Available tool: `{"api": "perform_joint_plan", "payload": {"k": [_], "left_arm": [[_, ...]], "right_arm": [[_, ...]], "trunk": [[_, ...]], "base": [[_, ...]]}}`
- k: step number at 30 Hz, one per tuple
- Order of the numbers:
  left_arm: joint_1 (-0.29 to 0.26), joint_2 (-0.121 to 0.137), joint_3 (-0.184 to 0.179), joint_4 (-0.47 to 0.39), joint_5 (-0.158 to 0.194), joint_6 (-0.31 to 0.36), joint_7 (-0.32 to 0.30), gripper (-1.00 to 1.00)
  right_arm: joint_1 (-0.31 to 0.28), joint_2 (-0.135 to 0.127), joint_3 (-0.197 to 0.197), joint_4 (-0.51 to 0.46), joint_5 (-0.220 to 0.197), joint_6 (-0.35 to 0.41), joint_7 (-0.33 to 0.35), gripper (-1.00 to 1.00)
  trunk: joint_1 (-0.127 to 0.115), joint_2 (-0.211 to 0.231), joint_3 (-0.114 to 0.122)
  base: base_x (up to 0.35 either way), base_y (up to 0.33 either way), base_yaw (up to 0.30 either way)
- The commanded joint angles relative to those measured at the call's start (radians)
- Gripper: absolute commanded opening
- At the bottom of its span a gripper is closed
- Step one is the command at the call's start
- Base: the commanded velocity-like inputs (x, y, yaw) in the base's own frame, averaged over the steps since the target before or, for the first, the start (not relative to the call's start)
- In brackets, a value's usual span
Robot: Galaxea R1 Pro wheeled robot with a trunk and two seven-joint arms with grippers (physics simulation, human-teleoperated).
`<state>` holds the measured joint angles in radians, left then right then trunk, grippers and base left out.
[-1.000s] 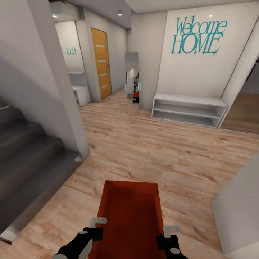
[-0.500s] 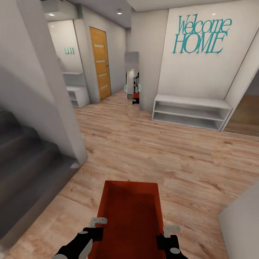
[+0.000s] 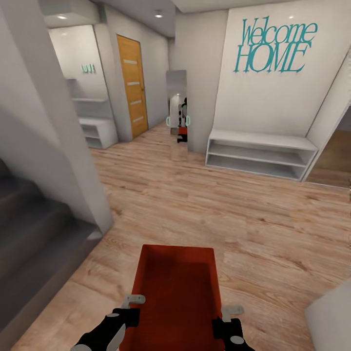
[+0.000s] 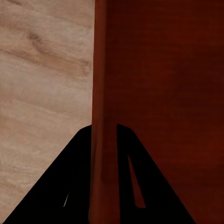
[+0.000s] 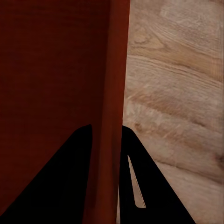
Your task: Move the two storage containers from the living room to the garage. In the garage, place one container on the floor and stack the other container on top of it (either order is fine).
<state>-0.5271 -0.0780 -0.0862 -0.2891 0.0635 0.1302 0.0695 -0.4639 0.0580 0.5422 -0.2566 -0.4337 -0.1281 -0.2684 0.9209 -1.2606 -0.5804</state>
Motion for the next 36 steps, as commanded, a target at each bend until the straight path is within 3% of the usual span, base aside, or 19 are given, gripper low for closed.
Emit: {"api": "perform_joint_plan", "payload": {"k": [1,11,36], "left_arm": [[-0.001,0.001,-0.005,-0.004,0.009,0.006,0.012,-1.00],[-0.001,0.001,-0.005,-0.004,0.009,0.006,0.012,-1.00],[-0.001,0.001,-0.004,-0.004,0.009,0.006,0.012,-1.00]], "right_arm": [[-0.001,-0.018,0.003,0.008,-0.016,-0.007,-0.006,-1.00],[-0.001,-0.018,0.004,0.008,-0.016,-0.007,-0.005,-1.00],[-0.001,-0.018,0.003,0.008,-0.016,-0.007,-0.005,-1.00]], "trunk": [[0.001,0.000,-0.001],[0.001,0.000,-0.001],[0.001,0.000,-0.001]], "base": [[0.323,0.000,-0.205],[0.323,0.000,-0.232],[0.323,0.000,-0.005]]}}
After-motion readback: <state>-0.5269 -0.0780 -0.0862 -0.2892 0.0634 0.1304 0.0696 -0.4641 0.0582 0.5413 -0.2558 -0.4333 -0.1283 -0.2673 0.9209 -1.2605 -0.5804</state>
